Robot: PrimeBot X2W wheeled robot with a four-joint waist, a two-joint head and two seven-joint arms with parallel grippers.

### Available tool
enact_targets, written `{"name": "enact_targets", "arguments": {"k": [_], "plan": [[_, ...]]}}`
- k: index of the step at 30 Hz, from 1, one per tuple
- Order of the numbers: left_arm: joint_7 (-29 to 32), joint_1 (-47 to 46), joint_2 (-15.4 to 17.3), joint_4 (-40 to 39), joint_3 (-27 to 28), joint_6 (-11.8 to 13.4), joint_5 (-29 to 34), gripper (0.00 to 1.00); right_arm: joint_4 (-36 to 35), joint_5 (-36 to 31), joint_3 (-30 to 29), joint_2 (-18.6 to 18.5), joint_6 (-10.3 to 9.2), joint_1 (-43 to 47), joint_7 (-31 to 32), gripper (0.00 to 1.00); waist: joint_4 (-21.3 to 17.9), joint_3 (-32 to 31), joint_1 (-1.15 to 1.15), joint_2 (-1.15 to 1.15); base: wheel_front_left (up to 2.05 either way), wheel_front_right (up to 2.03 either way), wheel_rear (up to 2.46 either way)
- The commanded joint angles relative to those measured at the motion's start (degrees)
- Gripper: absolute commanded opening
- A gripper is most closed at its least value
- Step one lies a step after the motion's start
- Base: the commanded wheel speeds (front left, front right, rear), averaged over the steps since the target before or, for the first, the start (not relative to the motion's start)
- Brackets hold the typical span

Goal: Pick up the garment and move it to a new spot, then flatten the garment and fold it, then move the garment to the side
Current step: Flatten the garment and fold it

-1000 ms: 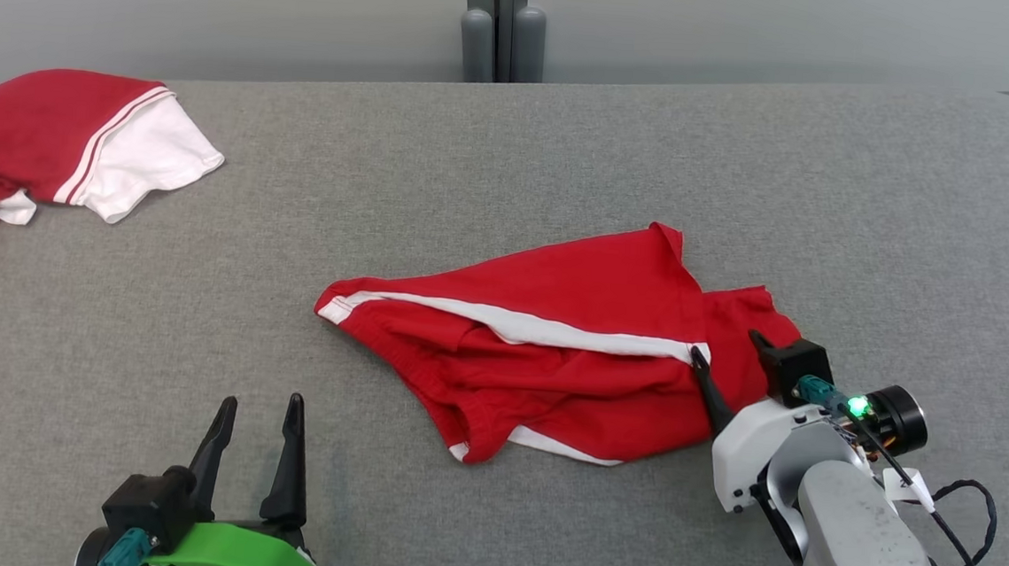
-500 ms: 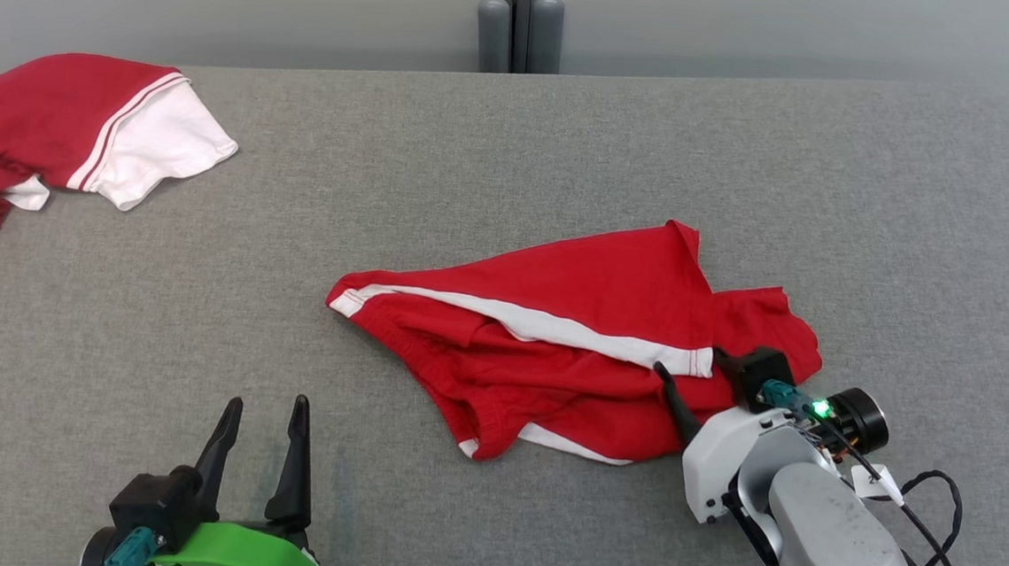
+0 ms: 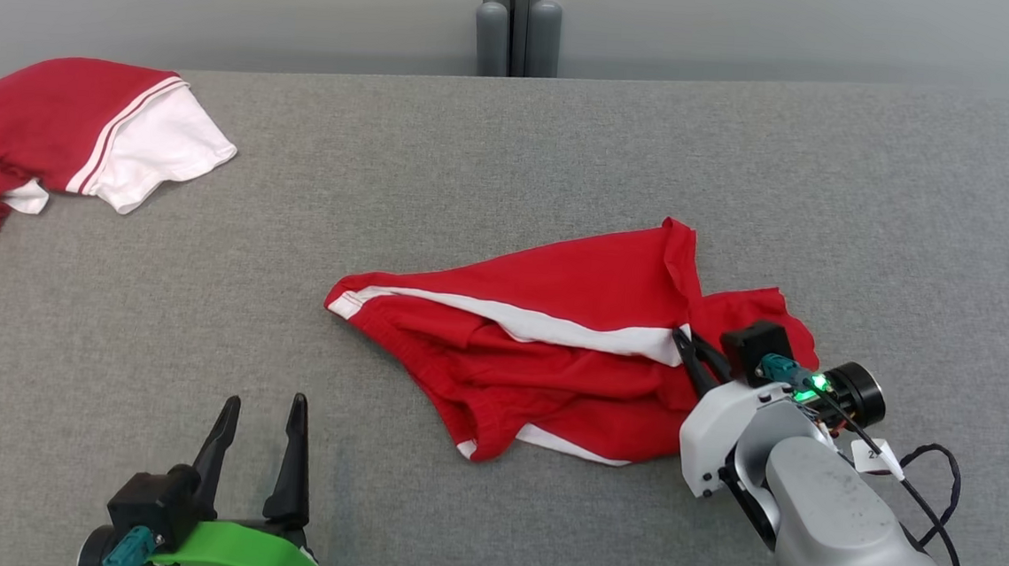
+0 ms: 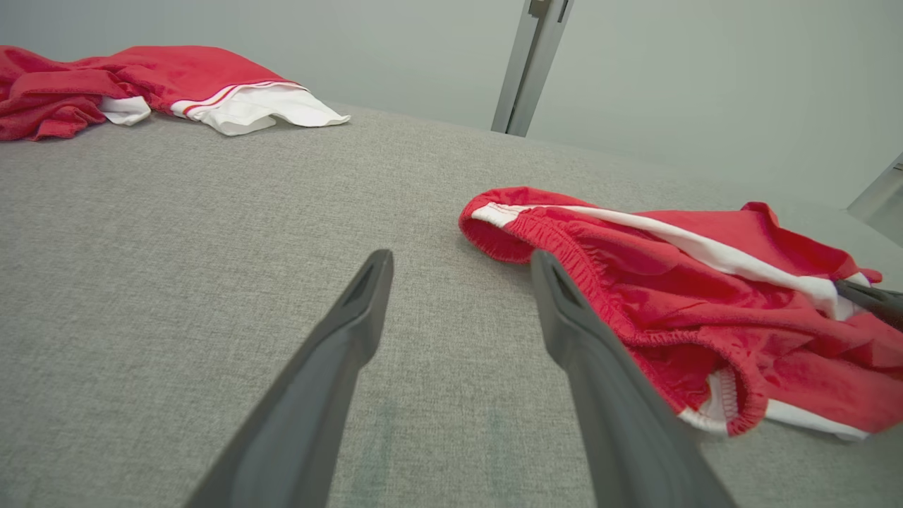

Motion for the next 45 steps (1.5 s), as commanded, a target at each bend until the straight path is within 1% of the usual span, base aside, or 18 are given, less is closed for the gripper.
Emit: {"name": "enact_targets", "arguments": {"k": [1,5,7,11,15,18,24,27,33,42,43,44,45], "plan": [[-0.05,-0.87,0.10,-0.33,0.26,-0.13,-0.02,1.00,-0.25,0.32,-0.30,-0.25,-0.06,-0.50,-0.44,0.00,-0.16,-0.04,0.00,0.00,0.00,0.00,0.00],[-0.05,-1.93,0.10,-0.45,-0.16,-0.13,-0.40,1.00,-1.52,0.28,-1.58,-0.24,-0.06,-1.23,-0.71,0.00,-0.59,-0.20,0.00,0.00,0.00,0.00,0.00],[-0.05,-2.71,0.19,0.25,-0.82,-0.13,-0.24,1.00,-2.39,0.00,-2.63,-0.27,-0.06,-1.32,-0.72,0.00,-0.90,-0.24,0.00,0.00,0.00,0.00,0.00],[-0.05,-5.54,0.92,3.12,-2.25,-0.13,-1.87,1.00,-4.62,-1.77,-5.26,-0.26,-0.06,-1.68,-0.80,0.00,-1.72,0.01,0.00,0.00,0.00,0.00,0.00],[1.20,-9.63,1.32,8.27,-4.54,-0.13,-6.98,1.00,-6.82,-3.31,-7.14,-0.25,-0.06,-0.71,-0.83,0.00,-2.55,0.45,0.00,0.00,0.00,0.00,0.00],[4.24,-13.21,1.55,11.28,-6.62,-0.13,-13.22,1.00,-8.04,-4.16,-7.60,-0.26,-0.06,-0.14,-0.84,0.00,-3.36,1.07,0.00,0.00,0.00,0.00,0.00],[9.58,-18.98,3.53,15.11,-9.67,-0.13,-23.54,1.00,-9.82,-4.58,-7.29,-0.25,-0.06,0.18,-0.84,0.00,-4.70,2.52,0.00,0.00,0.00,0.00,0.00],[11.52,-21.88,4.77,17.40,-10.71,-0.13,-26.34,1.00,-10.47,-4.40,-6.53,-0.26,-0.06,-0.01,-0.85,0.00,-5.50,3.50,0.00,0.00,0.00,0.00,0.00],[13.96,-26.08,6.02,19.84,-12.65,-0.13,-30.94,1.00,-11.15,-4.20,-5.77,-0.26,-0.06,-1.07,-0.85,0.00,-6.40,5.41,0.00,0.00,0.00,0.00,0.00],[13.66,-29.91,7.46,21.57,-14.05,-0.13,-34.53,1.00,-11.54,-4.09,-5.46,-0.24,-0.06,-2.12,-0.85,0.00,-6.90,6.84,0.00,0.00,0.00,0.00,0.00],[13.87,-30.31,7.64,21.85,-14.33,-0.13,-34.97,0.95,-11.66,-4.03,-5.36,-0.23,-0.06,-2.23,-0.85,0.00,-6.95,6.97,0.00,0.00,0.00,0.00,0.00],[14.07,-30.63,7.74,22.15,-14.52,-0.13,-35.27,0.83,-11.78,-3.94,-5.26,-0.24,-0.06,-2.32,-0.85,0.00,-7.01,7.08,0.00,0.00,0.00,0.00,0.00],[14.26,-31.08,7.84,22.54,-14.74,-0.13,-35.58,0.56,-11.92,-3.85,-5.14,-0.25,-0.06,-2.36,-0.85,0.00,-7.09,7.21,0.00,0.00,0.00,0.00,0.00]]}}
